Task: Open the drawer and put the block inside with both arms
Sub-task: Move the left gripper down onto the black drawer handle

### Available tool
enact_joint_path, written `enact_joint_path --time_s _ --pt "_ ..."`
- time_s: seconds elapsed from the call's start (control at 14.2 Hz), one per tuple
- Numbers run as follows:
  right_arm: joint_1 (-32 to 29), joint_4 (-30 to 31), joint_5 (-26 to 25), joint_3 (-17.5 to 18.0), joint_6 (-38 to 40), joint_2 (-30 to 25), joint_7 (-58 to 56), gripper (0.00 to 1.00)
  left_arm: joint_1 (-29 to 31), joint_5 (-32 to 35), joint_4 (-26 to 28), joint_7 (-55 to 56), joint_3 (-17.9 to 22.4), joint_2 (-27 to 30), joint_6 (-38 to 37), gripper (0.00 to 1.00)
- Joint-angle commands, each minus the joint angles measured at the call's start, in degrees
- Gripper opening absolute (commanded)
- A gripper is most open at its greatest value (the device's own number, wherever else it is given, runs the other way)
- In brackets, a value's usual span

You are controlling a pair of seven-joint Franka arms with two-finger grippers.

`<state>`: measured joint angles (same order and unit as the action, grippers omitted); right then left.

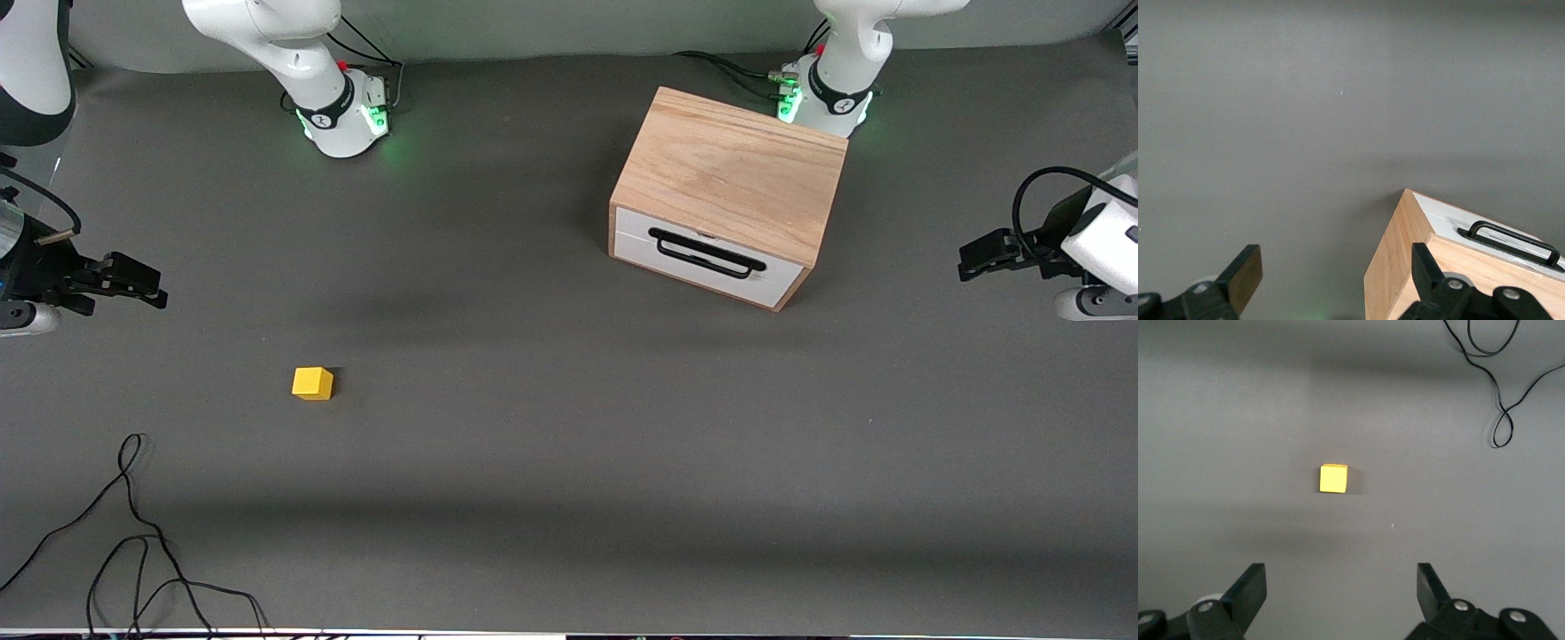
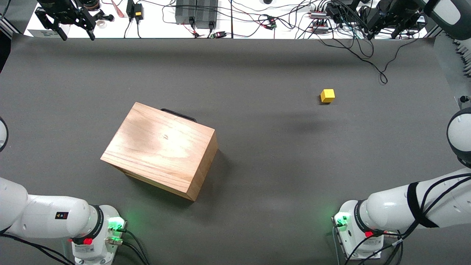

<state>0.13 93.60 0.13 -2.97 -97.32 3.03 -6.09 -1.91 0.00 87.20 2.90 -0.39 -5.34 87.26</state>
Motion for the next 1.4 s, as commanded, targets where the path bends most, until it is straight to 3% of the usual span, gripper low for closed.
enact_joint_path --time_s 0.0,0.49,0.77,1.12,1.33 --pt "0.0 -1.0 1.4 0.0 1.0 0.2 -0.4 1.00 -0.6 -0.3 -0.3 0.9 0.3 0.2 -0.9 1.00" --pt "-0.2 -1.0 1.4 -0.1 1.0 0.3 -0.9 1.00 -0.9 -0.4 -0.3 5.3 -0.9 0.3 -0.8 1.00" --pt "0.1 -0.8 1.4 -0.1 1.1 0.2 -0.4 1.00 -1.3 -0.4 -0.2 21.9 -7.9 0.2 -0.9 1.00" --pt "0.2 -0.4 1.4 -0.1 1.4 0.0 -0.4 1.00 -2.2 -0.4 -0.7 58.1 -18.8 0.2 1.0 1.00" --pt "0.2 -0.4 1.4 -0.3 1.4 0.0 -0.4 1.00 -3.9 -0.5 -0.6 73.4 -24.3 -1.2 1.9 1.00"
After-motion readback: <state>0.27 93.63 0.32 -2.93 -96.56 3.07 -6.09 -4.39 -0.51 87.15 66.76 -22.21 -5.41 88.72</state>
